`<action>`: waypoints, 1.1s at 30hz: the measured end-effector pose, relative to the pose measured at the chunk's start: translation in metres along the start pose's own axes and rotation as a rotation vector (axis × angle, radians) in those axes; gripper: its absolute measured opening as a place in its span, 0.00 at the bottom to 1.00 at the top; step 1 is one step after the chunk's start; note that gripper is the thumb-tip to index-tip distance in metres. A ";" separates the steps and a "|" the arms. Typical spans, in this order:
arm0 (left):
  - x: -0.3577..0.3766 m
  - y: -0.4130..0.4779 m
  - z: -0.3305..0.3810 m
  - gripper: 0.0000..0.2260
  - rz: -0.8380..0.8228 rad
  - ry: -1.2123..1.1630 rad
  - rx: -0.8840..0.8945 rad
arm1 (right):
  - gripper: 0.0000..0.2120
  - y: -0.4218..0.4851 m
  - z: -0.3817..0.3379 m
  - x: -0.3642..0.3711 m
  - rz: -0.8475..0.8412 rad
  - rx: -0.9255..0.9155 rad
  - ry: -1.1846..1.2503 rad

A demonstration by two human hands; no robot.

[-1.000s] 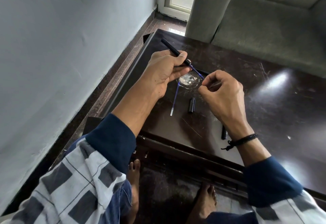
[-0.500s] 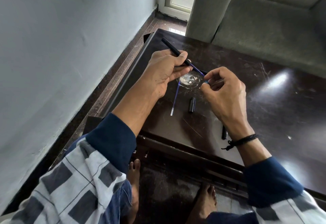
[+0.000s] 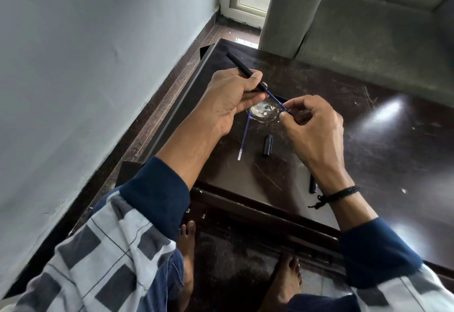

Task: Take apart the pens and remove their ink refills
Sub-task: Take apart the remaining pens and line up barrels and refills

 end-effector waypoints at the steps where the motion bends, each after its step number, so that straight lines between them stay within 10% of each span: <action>1: 0.000 0.000 0.000 0.02 0.003 -0.002 0.000 | 0.04 0.000 0.000 0.000 0.005 0.004 0.002; 33: 0.002 0.000 -0.002 0.03 -0.012 0.007 0.008 | 0.03 -0.003 -0.003 0.002 0.038 -0.055 0.043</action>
Point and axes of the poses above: each hand's wrist, its own y-axis towards the middle knuckle, its own x-axis out of the palm, z = x × y, the point moved 4 cm from there along y, towards the middle knuckle, and after that the axes turned 4 degrees about z, right-handed, at the moved point
